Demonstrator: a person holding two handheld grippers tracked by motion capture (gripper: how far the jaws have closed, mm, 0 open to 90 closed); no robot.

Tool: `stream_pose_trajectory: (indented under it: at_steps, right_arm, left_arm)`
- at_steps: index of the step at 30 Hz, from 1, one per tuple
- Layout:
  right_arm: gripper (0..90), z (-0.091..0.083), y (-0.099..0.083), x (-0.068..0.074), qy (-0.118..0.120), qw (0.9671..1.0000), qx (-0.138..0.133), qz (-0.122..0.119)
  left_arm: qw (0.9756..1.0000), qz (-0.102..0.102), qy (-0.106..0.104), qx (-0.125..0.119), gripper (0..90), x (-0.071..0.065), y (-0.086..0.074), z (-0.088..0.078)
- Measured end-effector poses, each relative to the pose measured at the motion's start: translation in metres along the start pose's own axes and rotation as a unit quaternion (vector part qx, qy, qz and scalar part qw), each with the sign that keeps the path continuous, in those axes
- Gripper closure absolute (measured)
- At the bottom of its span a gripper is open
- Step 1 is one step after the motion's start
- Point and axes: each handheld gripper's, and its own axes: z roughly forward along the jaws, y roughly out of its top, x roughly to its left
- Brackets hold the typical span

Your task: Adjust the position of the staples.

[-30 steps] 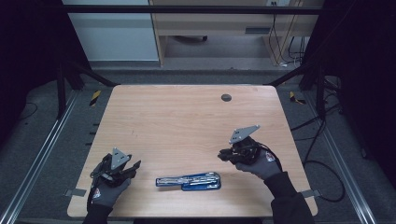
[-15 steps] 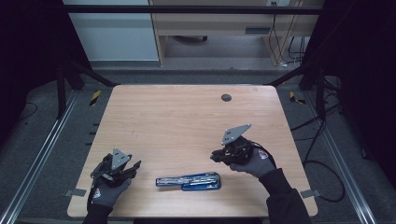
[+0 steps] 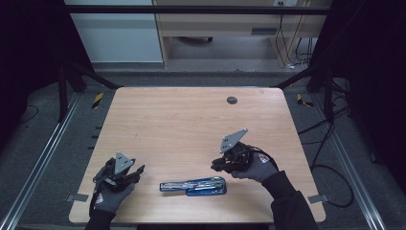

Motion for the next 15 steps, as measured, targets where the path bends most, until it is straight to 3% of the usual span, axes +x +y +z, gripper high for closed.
stream_pose_trajectory:
  at_steps: [8,15]
  right_arm:
    - [78.6,0.0072,0.0020,0.0004,0.023,0.9993,0.020,-0.023]
    - [78.6,0.0088,-0.0013,0.0010,0.030,0.9989,0.025,-0.025]
  left_arm:
    - [1.0000,0.002,0.001,-0.001,55.9,-0.0003,0.0002,-0.0006]
    - [1.0000,0.002,0.001,0.000,55.9,-0.0005,0.0003,-0.0002]
